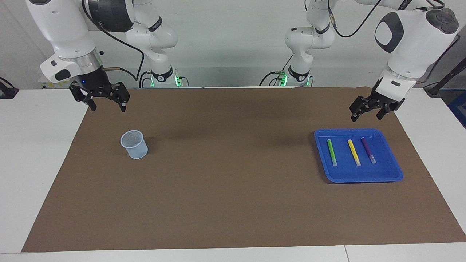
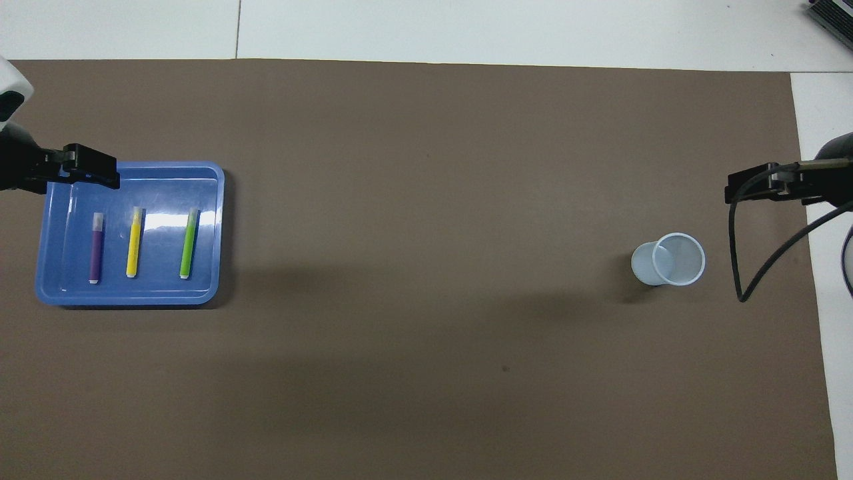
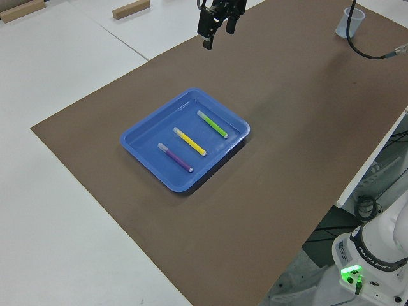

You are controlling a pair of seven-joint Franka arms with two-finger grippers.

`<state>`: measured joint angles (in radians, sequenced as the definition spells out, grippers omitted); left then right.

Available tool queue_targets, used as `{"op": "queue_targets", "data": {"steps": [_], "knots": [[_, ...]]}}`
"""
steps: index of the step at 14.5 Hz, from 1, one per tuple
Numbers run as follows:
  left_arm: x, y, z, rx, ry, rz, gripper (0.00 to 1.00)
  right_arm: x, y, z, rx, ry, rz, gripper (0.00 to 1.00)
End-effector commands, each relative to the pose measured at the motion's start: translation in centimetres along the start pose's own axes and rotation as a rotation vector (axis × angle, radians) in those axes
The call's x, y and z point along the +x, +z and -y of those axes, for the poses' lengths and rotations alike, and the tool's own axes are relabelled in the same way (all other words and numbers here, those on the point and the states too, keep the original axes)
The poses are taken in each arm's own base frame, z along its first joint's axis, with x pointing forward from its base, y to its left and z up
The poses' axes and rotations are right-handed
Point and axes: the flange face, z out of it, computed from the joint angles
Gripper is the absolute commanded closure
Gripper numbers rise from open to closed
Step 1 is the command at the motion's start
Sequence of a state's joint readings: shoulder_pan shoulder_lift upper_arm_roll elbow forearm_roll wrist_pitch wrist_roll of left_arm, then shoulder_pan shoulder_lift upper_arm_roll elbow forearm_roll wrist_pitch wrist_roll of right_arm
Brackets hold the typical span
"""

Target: Right arm passes pens to left for tray arrangement

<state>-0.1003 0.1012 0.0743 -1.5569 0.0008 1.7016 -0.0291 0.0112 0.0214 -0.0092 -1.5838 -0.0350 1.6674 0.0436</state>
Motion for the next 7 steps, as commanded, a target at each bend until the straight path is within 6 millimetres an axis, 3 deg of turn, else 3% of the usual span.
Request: {"op": "queue_targets", "data": {"steps": [1,7], "knots": [[-0.24,-1.06,0.40,0.072,0.021,-0.015,0.00,0.19,-0.26,0.06,-0.007,-0.013,-0.015,0.00],[-0.92,-1.67,0.46,0.060,0.017,0.011,0.00,-0.02,-0.25,0.58,-0.007,-0.024,-0.003,0.00]]}}
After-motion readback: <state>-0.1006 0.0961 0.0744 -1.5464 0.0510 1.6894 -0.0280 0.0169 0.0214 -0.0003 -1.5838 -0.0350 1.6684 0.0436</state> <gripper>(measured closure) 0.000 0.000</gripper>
